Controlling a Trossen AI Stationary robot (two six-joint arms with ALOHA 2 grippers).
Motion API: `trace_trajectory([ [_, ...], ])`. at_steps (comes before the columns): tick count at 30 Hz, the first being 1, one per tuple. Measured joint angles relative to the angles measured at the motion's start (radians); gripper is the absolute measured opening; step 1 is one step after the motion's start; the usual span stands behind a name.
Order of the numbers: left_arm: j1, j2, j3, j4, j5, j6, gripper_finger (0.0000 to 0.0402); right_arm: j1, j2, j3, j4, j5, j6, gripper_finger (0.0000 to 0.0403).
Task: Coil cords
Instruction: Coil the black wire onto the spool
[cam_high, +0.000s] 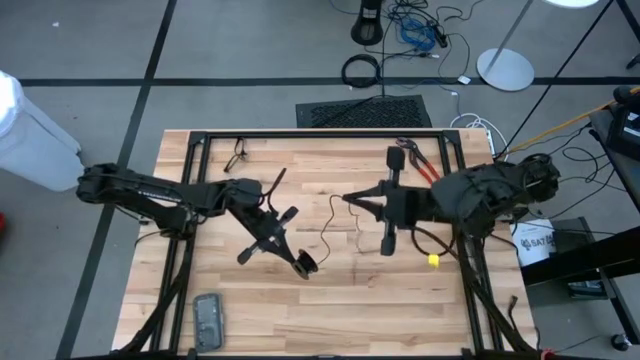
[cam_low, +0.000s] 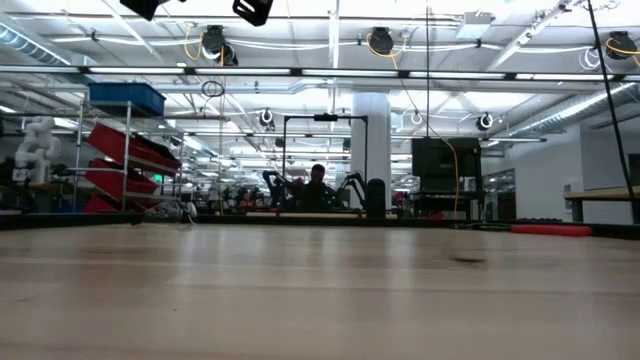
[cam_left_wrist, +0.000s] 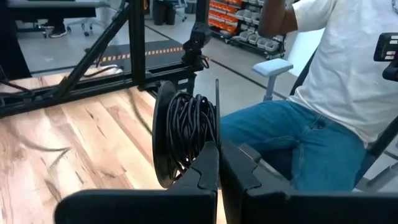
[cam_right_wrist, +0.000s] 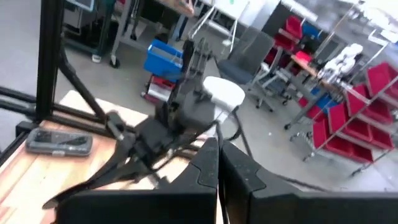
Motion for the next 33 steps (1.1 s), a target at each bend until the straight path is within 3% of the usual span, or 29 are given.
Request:
trace_trajectory([
  [7, 0.012, 0.017, 0.0, 0.003, -0.001, 0.01, 0.0002, 0.014, -0.001, 0.132, -0.002, 0.0, -0.059, 0.0],
  [12, 0.038, 0.017, 0.001, -0.003, -0.007, 0.005, 0.0002, 0.039, -0.001, 0.162, -0.055, 0.0, -0.016, 0.0],
  [18, 0.042, -0.016, 0.0, -0.015, -0.021, -0.001, 0.0002, 0.044, 0.038, 0.165, -0.383, 0.005, 0.305, 0.0],
  [23, 0.042, -0.096, 0.031, -0.074, -0.155, -0.001, 0.0002, 0.036, 0.135, 0.162, -0.535, 0.069, 0.539, 0.0],
  [26, 0.04, -0.159, 0.04, -0.122, -0.266, -0.001, 0.0002, 0.028, 0.201, 0.163, -0.492, 0.144, 0.577, 0.0005],
  [33, 0.019, -0.263, 0.042, -0.207, -0.431, 0.0, 0.0002, -0.004, 0.329, 0.162, -0.163, 0.138, 0.412, 0.0028],
])
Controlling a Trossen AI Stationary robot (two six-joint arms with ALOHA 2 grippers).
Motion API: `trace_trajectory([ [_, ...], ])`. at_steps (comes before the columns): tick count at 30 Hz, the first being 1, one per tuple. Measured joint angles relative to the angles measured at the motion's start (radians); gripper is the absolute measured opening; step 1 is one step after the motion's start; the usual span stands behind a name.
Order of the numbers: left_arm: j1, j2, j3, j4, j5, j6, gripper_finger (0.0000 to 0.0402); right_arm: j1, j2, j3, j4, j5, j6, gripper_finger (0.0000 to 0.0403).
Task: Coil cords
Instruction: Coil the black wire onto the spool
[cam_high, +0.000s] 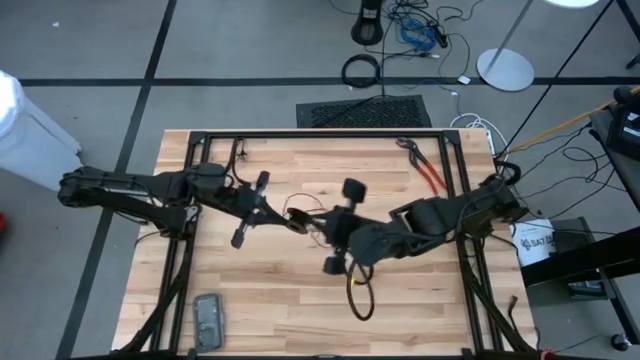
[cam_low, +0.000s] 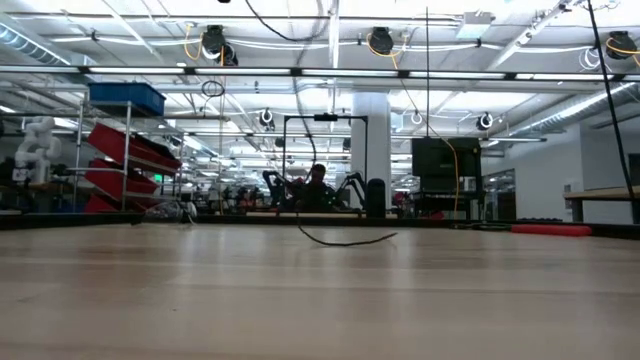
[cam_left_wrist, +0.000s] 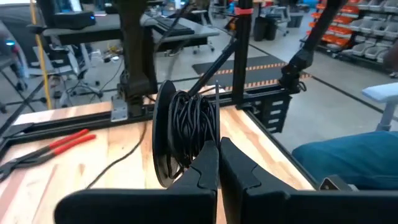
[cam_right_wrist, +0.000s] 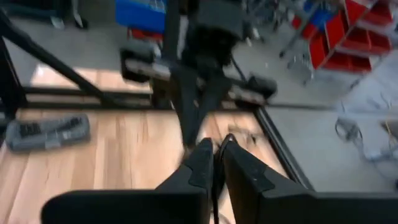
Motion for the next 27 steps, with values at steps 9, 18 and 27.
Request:
trace_trajectory([
  [9, -0.001, -0.007, 0.0, -0.035, -0.04, 0.003, 0.0002, -0.01, 0.021, 0.0, 0.143, 0.049, -0.103, 0.0069],
  [18, -0.001, -0.007, 0.0, 0.032, -0.039, 0.045, 0.0002, -0.01, -0.001, 0.0, 0.134, 0.081, -0.131, 0.0096],
  [27, -0.001, -0.007, 0.0, 0.079, -0.037, 0.053, 0.0002, -0.012, -0.008, 0.0, 0.137, 0.083, -0.134, 0.0103],
])
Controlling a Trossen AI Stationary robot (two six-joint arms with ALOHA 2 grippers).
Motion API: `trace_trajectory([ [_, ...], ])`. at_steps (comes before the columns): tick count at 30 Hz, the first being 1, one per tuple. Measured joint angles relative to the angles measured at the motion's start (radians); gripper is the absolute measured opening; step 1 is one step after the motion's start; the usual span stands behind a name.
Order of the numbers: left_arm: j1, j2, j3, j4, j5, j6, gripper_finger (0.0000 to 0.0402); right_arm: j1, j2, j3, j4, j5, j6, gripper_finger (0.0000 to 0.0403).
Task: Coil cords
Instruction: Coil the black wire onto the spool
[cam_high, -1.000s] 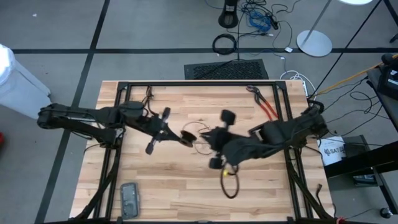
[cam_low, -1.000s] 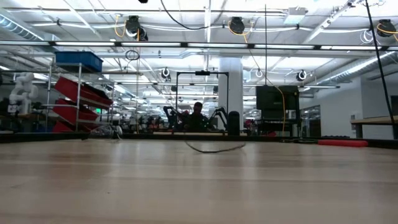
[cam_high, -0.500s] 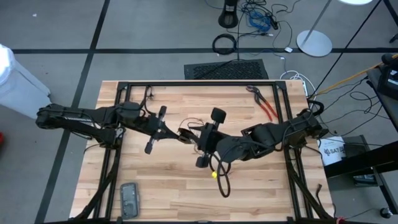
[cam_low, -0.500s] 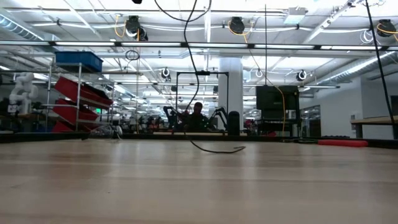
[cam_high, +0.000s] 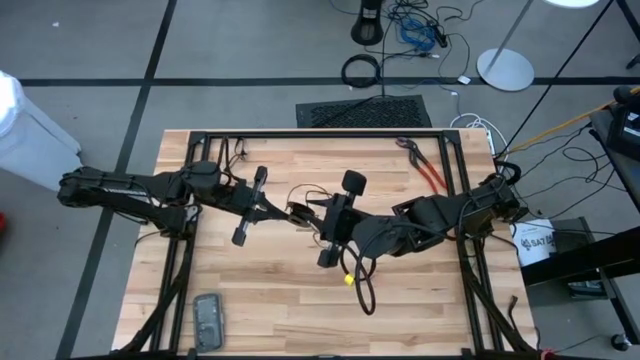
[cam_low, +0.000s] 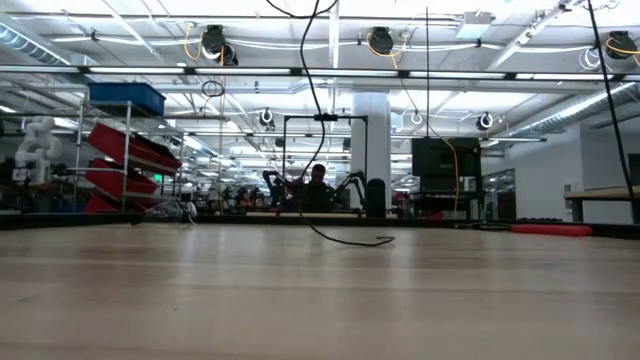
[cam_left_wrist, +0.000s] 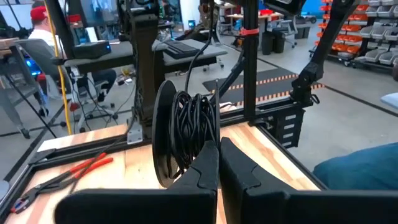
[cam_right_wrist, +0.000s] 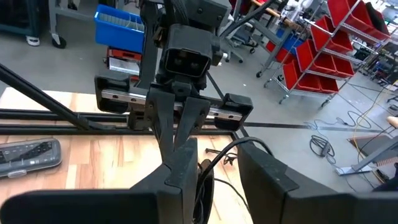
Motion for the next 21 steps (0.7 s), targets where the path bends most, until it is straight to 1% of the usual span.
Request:
trace_trajectory([
  [6, 0.0, 0.0, 0.0, 0.0, 0.002, -0.009, 0.0002, 0.002, 0.0, 0.0, -0.005, -0.007, -0.06, 0.0103],
  [11, 0.0, 0.0, 0.0, 0.0, 0.003, -0.024, 0.0002, 0.011, 0.0, 0.0, -0.119, -0.01, -0.128, 0.0103],
  [14, -0.001, 0.0, 0.0, 0.0, 0.003, -0.024, 0.0002, 0.021, 0.0, 0.0, -0.257, -0.01, -0.059, 0.0103],
  [17, -0.001, 0.0, 0.0, -0.001, 0.003, -0.022, 0.0002, 0.041, 0.0, 0.0, -0.421, -0.017, 0.08, 0.0103],
  [18, -0.005, 0.0, 0.0, -0.001, 0.003, -0.019, 0.0002, 0.049, 0.001, 0.0, -0.466, -0.034, 0.13, 0.0103],
  [19, -0.009, 0.0, 0.0, -0.002, 0.003, -0.019, 0.0002, 0.059, 0.002, 0.0, -0.501, -0.054, 0.176, 0.0103],
  [21, -0.017, 0.0, -0.001, -0.002, 0.003, -0.018, 0.0002, 0.084, 0.003, -0.027, -0.516, -0.063, 0.253, 0.0103],
])
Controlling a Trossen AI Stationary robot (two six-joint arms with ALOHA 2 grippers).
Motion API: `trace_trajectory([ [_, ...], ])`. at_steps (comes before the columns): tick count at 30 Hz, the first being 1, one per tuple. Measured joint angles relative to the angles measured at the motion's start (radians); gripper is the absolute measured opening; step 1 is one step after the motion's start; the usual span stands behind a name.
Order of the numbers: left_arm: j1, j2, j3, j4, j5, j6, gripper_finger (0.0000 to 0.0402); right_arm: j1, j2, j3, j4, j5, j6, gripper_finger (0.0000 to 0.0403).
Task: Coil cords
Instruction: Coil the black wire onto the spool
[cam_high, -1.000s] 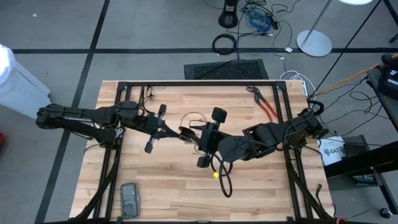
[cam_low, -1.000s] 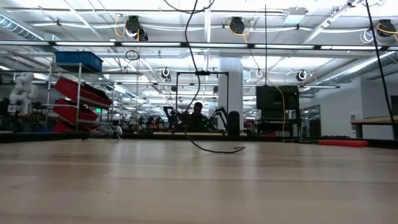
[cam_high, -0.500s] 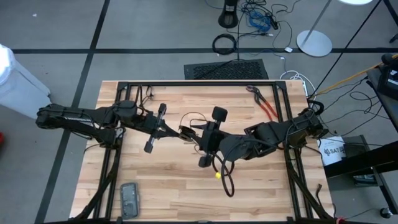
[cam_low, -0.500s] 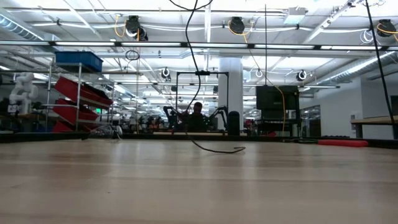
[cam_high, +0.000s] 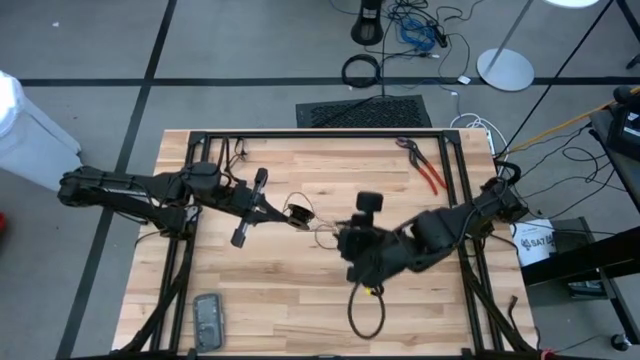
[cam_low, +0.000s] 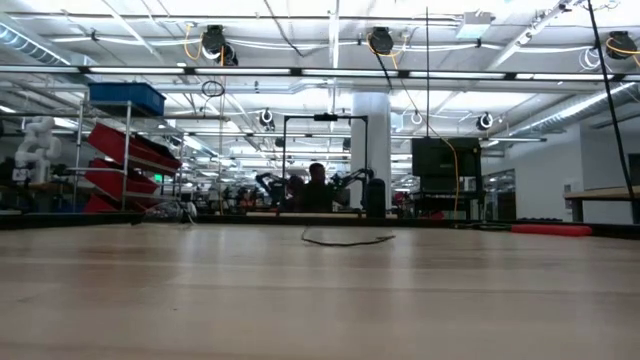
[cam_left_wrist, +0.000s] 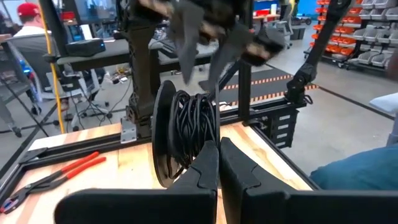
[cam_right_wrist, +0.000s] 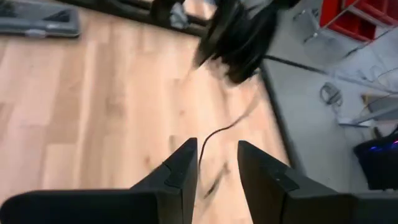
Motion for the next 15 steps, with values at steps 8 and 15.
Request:
trace_trajectory([
  [8, -0.041, 0.0, 0.0, -0.003, 0.0, 0.0, 0.0002, 0.089, 0.003, -0.292, 0.347, 0.029, 0.07, 0.0103],
  [15, -0.075, 0.0, 0.0, -0.004, -0.016, 0.001, 0.0002, 0.07, 0.004, -0.544, 0.733, 0.118, 0.04, 0.0103],
])
